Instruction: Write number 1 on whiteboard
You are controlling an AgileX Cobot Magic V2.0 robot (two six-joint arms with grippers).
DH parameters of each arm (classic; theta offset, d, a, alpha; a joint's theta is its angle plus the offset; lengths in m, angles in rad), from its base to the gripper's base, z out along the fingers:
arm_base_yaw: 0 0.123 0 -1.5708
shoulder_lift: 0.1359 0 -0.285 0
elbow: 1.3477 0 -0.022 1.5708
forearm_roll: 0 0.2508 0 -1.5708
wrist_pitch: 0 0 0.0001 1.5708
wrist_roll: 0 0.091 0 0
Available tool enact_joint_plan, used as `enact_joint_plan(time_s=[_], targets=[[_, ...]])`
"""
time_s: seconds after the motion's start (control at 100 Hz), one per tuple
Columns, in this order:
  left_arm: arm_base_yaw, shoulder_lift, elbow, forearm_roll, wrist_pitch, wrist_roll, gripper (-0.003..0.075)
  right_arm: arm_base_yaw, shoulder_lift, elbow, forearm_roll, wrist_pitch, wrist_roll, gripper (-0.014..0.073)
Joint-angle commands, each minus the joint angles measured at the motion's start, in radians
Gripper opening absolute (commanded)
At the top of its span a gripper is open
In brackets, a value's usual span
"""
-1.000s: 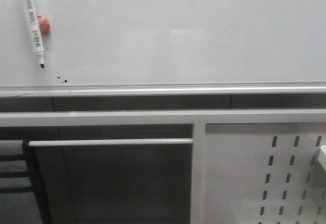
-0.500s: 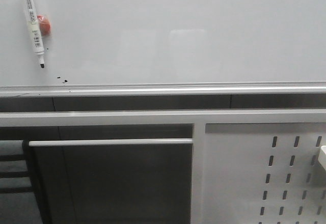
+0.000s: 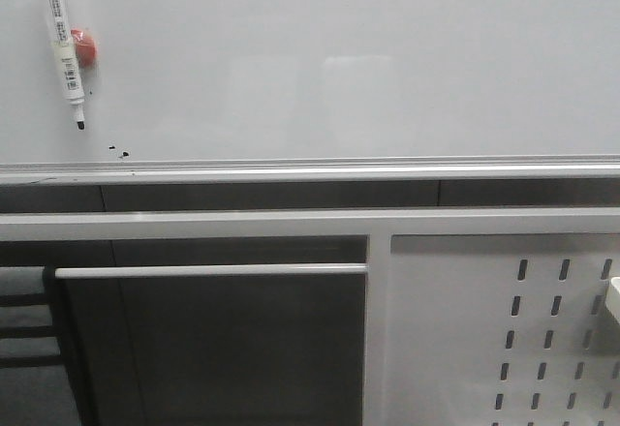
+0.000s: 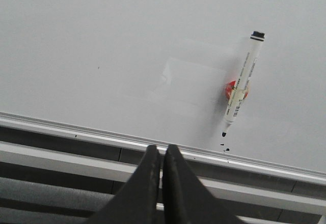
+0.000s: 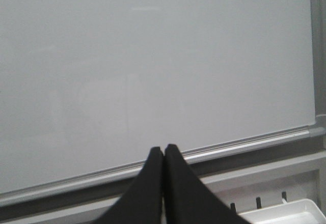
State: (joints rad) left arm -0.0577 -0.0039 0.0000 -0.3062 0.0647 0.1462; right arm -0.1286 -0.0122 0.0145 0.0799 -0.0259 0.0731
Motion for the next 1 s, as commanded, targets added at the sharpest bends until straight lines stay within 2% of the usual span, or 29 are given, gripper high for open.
enact_joint_plan(time_s=[0.0, 0.15, 0.35, 0.43, 0.53, 0.62, 0.78, 0.99], targets=[[0.001, -0.028, 0.023, -0.012, -0.104, -0.005, -0.0021, -0.005, -0.016, 0.009, 0.001, -0.126, -0.004, -0.0055], [0.001, -0.028, 0.023, -0.071, -0.118, -0.005, -0.0021, -0.005, -0.016, 0.009, 0.003, -0.184, -0.004, -0.0055], [0.001, -0.019, 0.023, -0.109, -0.123, -0.005, -0.0021, -0.002, -0.016, 0.007, 0.022, -0.119, 0.016, -0.0055], [0.001, -0.004, 0.023, -0.138, -0.123, -0.005, -0.0020, -0.002, -0.016, 0.007, 0.074, -0.101, 0.086, -0.0055], [-0.010, 0.024, 0.023, -0.141, -0.125, -0.005, -0.0012, -0.001, -0.016, 0.007, 0.074, -0.080, 0.125, -0.0055], [-0.039, 0.047, 0.023, -0.141, -0.134, -0.005, 0.0049, -0.001, -0.016, -0.003, 0.074, -0.077, 0.129, -0.0055], [-0.112, 0.064, 0.023, -0.137, -0.145, -0.005, 0.0202, -0.001, -0.016, -0.008, 0.094, -0.067, 0.157, -0.0055], [-0.180, 0.064, 0.014, -0.122, -0.168, -0.007, 0.0230, -0.001, -0.016, -0.008, 0.096, -0.057, 0.190, -0.0055]])
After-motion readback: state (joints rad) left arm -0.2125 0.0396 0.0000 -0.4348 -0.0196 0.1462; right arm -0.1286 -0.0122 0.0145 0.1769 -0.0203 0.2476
